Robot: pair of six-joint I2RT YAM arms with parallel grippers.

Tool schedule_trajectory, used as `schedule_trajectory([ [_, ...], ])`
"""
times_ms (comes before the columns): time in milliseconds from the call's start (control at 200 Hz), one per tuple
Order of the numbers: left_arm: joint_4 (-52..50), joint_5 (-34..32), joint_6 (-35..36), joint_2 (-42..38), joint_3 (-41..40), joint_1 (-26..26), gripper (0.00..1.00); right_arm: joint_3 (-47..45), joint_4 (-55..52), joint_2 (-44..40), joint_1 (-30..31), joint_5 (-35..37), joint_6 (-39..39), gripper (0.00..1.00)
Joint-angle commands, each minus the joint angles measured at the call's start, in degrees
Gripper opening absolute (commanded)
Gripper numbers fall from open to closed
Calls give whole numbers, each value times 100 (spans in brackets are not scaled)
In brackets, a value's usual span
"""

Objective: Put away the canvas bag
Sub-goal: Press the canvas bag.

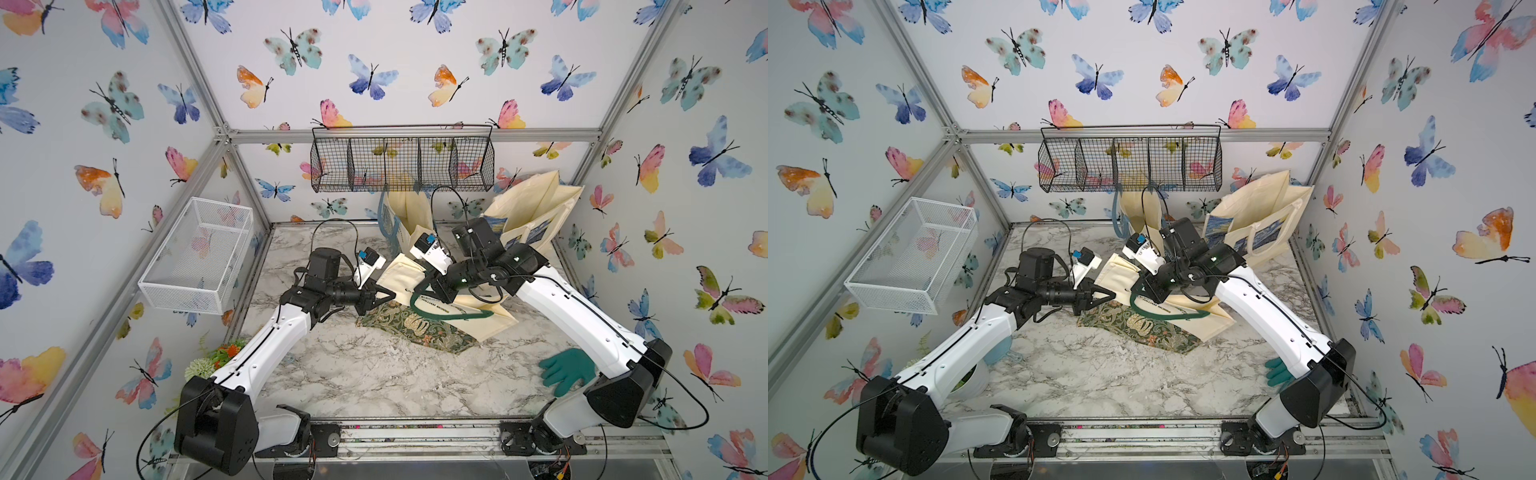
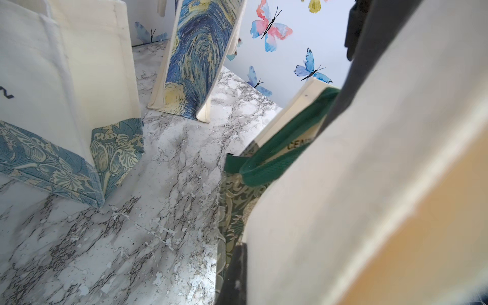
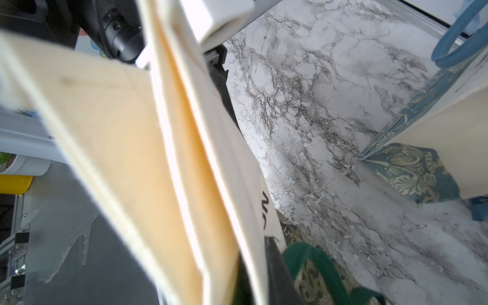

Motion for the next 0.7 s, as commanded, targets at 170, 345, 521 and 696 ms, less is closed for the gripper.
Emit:
schedule_trajectory([
  [170, 964, 864, -498, -223, 173, 76, 58, -223, -581, 10, -8, 56, -52, 2],
  [345, 1229, 1222, -709, -257, 250, 76, 60, -366, -517, 124, -10, -112, -41, 2],
  [521, 1313, 1424, -789, -103, 321, 72, 60, -229, -539, 250, 3, -481, -89, 2],
  [696, 1358, 1458, -787, 39, 351, 67, 60, -186, -606, 370, 220, -835, -187, 2],
])
